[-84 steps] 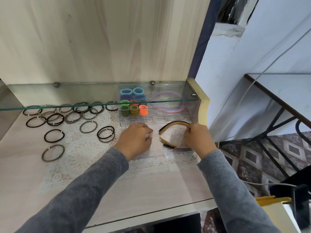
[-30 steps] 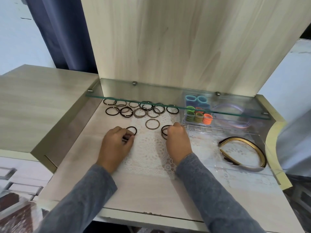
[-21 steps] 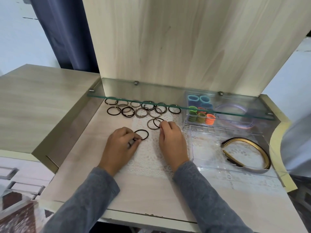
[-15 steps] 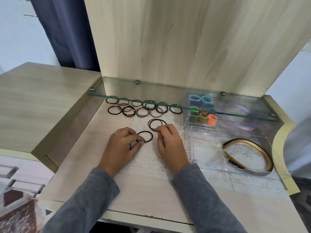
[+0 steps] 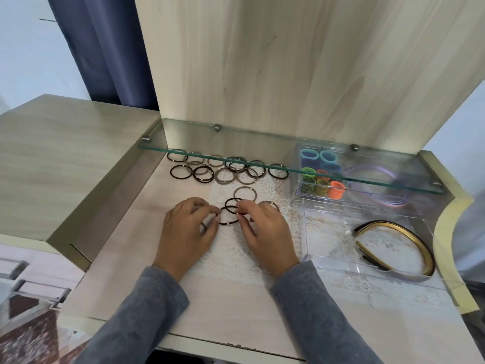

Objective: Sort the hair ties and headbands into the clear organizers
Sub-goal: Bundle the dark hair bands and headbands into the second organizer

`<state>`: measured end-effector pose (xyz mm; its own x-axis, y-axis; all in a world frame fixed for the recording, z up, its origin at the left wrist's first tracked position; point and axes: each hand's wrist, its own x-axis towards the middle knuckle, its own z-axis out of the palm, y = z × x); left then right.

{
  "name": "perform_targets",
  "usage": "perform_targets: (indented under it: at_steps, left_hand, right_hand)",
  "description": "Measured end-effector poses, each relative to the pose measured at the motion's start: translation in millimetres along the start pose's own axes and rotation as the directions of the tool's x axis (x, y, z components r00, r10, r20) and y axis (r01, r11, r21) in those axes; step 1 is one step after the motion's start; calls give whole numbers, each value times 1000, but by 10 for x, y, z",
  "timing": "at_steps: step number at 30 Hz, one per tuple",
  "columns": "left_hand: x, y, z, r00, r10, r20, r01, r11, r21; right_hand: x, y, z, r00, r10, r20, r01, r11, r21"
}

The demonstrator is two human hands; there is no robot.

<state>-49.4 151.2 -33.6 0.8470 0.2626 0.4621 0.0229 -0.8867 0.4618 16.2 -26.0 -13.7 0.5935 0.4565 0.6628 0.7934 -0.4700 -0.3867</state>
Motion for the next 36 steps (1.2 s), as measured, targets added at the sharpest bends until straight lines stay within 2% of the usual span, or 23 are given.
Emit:
perform_targets:
  at_steps: [5, 10, 21, 31, 36]
  left_hand:
    - [0, 34, -39, 1000, -26, -5, 26, 1000, -4]
    - [6, 39, -44, 995, -85, -47, 83, 996, -43]
    - [6, 21, -23, 991, -103, -83, 93, 989, -110]
    - [118, 81, -130, 924, -379, -45, 342, 875, -342]
    - [255, -46, -66, 945, -324, -45, 307, 926, -219]
  right_hand:
    - [0, -56, 14, 996, -46, 74, 46, 999, 7]
    - [0, -45, 22, 996, -26, 87, 25, 1000, 7]
    - [-21, -27, 60, 984, -5, 176, 13, 999, -46]
    - [-25, -76, 14, 985, 39, 167, -40, 999, 0]
    - [-7, -72, -4, 985, 131, 115, -125, 990, -61]
